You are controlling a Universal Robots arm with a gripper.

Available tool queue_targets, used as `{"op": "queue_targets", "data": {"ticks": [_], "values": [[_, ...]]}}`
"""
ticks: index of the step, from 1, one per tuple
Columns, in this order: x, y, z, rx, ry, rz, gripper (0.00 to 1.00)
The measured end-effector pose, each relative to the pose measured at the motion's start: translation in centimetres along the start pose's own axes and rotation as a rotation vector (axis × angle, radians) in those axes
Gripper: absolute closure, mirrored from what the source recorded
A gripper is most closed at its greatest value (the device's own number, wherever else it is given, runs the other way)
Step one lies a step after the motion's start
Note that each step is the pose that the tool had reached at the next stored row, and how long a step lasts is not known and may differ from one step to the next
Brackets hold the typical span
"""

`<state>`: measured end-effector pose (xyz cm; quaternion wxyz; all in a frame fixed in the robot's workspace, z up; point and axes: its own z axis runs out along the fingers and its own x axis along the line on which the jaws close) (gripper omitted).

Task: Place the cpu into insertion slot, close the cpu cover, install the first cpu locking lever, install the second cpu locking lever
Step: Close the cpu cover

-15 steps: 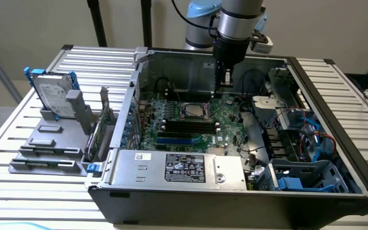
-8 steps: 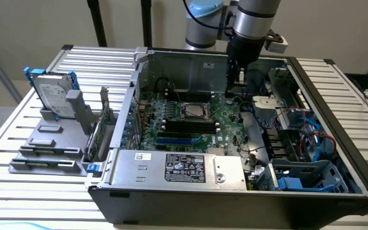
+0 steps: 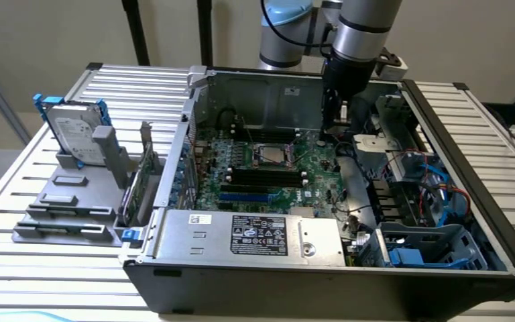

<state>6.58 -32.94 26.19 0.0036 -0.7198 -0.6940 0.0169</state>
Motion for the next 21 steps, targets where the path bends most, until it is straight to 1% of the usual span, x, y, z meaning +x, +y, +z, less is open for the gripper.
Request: {"op": "queue_targets", "data": {"ticks": [4,7,8,9,11,12,14,15,16,18,19,21], "values": [[0.0,-0.09,0.72,0.0001,0.0031,-0.003,0.89],[0.0,-0.78,1.02,0.0006,0.0056,-0.004,0.89],[0.0,-1.11,1.05,0.0035,0.0064,-0.004,0.89],[0.0,-1.3,1.07,0.0113,0.0066,-0.004,0.89],[0.0,-1.62,1.07,0.0366,0.0055,-0.004,0.89],[0.0,-1.8,1.07,0.0471,0.005,-0.004,0.89],[-0.1,-2.22,1.09,0.0663,0.0044,-0.005,0.89],[-0.1,-2.46,1.1,0.0744,0.0043,-0.005,0.89],[-0.1,-2.72,1.11,0.0821,0.0042,-0.005,0.89],[-0.1,-3.28,1.13,0.0946,0.0037,-0.005,0.89],[-0.1,-3.61,1.13,0.0998,0.0034,-0.005,0.89],[-0.1,-4.32,1.15,0.1066,0.0034,-0.005,0.89]]}}
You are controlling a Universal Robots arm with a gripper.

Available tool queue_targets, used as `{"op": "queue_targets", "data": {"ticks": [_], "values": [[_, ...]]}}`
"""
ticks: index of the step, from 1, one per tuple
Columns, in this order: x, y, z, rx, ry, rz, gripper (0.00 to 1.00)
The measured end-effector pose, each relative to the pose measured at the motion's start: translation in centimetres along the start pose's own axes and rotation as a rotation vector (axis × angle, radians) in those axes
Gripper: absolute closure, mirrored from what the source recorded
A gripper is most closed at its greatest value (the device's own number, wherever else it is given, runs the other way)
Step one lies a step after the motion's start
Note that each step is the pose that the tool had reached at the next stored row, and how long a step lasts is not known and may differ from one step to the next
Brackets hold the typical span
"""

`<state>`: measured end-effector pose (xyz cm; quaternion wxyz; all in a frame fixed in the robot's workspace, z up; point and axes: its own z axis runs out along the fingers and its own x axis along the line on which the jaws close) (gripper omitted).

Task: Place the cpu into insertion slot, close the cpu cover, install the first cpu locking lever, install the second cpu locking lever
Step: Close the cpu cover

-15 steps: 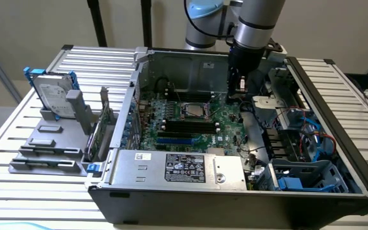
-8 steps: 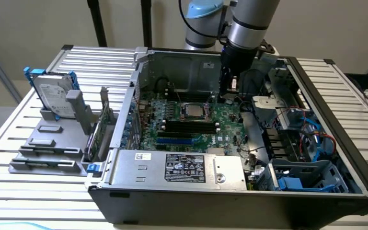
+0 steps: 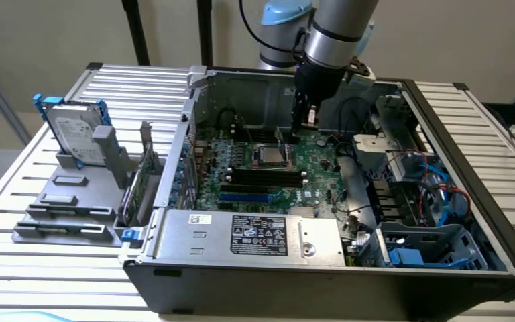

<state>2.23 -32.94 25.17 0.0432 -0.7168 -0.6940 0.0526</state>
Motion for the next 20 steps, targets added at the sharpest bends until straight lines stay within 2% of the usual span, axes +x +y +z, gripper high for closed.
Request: {"op": "queue_targets", "data": {"ticks": [2,6,14,16,20], "values": [[0.0,-0.83,0.13,0.0033,0.001,0.0,0.89],[-0.1,-2.54,0.52,0.0058,0.0043,-0.001,0.89],[-0.2,-5.71,1.51,0.0105,0.0059,-0.002,0.89],[-0.2,-6.16,1.75,0.0116,0.0062,-0.002,0.89],[-0.2,-6.23,2.26,0.0117,0.0133,-0.004,0.89]]}}
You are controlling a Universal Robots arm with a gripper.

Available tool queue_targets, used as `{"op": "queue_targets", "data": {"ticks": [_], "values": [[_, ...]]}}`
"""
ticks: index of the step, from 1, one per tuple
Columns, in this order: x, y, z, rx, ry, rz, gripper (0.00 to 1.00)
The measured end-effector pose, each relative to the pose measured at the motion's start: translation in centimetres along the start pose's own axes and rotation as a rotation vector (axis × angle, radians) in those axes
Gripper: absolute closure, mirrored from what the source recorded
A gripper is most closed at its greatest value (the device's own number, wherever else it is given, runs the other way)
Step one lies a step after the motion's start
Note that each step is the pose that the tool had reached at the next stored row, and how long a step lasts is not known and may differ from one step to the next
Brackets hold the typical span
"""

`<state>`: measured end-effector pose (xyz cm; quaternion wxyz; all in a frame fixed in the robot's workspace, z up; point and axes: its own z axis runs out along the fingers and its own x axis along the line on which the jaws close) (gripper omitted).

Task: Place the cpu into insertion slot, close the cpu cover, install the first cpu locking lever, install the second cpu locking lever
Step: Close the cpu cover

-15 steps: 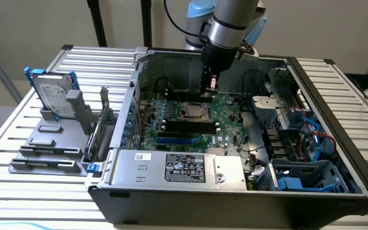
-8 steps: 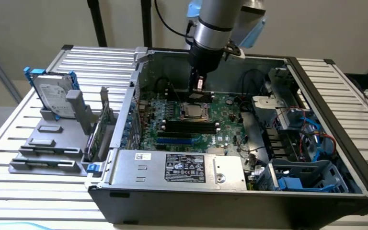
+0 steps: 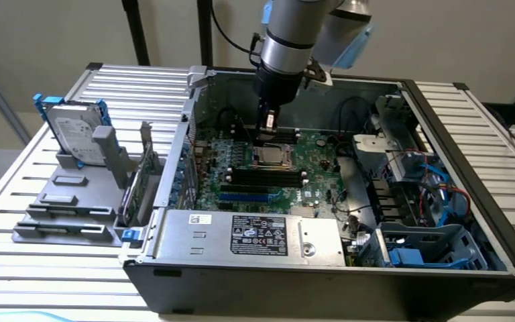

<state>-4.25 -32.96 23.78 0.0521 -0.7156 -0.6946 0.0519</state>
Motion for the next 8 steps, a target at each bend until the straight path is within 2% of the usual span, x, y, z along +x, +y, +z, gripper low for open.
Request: {"op": "queue_targets", "data": {"ticks": [3,8], "values": [[0.0,0.06,0.5,0.0001,0.0035,0.0,0.89],[0.0,0.16,1.41,0.0002,0.0044,-0.001,0.89]]}}
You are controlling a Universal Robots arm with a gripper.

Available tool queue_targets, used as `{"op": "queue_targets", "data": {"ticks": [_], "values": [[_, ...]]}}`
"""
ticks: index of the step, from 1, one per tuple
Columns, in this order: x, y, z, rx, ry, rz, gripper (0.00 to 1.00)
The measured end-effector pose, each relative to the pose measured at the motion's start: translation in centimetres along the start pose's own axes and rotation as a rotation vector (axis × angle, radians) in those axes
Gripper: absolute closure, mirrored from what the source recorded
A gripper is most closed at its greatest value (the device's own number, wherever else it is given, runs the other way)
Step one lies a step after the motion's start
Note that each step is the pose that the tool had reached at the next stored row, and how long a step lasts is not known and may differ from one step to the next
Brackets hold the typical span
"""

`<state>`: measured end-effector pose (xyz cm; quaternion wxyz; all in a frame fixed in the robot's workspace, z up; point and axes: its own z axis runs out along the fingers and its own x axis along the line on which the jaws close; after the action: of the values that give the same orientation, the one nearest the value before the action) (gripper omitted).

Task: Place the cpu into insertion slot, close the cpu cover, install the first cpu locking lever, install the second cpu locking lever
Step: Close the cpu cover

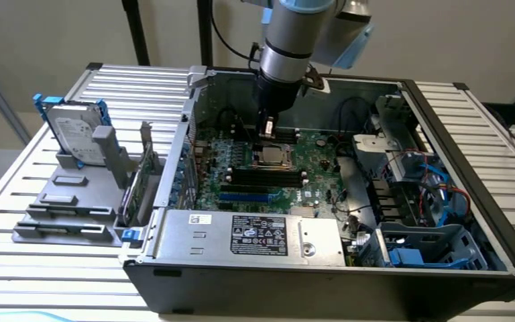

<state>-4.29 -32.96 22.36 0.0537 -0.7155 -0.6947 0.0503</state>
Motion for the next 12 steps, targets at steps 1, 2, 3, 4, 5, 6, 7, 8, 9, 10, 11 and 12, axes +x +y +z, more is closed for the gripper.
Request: {"op": "queue_targets", "data": {"ticks": [1,2,3,4,5,6,7,8,9,10,11,12], "values": [[0.0,0.0,0.16,0.0,0.0001,0.0,0.89],[0.0,0.0,0.32,0.0,0.0002,0.0,0.89],[0.0,-0.01,0.46,0.0001,0.0003,0.0,0.89],[0.0,-0.01,0.6,0.0001,0.0006,0.0,0.89],[0.0,-0.02,0.76,0.0,0.0009,0.0,0.89],[0.0,-0.02,0.9,0.0,0.0012,0.0,0.89],[0.0,-0.03,1.05,0.0,0.0014,0.0,0.89],[0.0,-0.03,1.2,0.0001,0.0016,0.0,0.89],[0.0,-0.03,1.35,0.0001,0.0017,0.0,0.89],[0.0,-0.03,1.5,0.0001,0.0019,0.0,0.89],[0.0,-0.02,1.67,0.0001,0.002,0.0,0.89],[0.0,-0.01,1.83,0.0001,0.002,0.0,0.89]]}}
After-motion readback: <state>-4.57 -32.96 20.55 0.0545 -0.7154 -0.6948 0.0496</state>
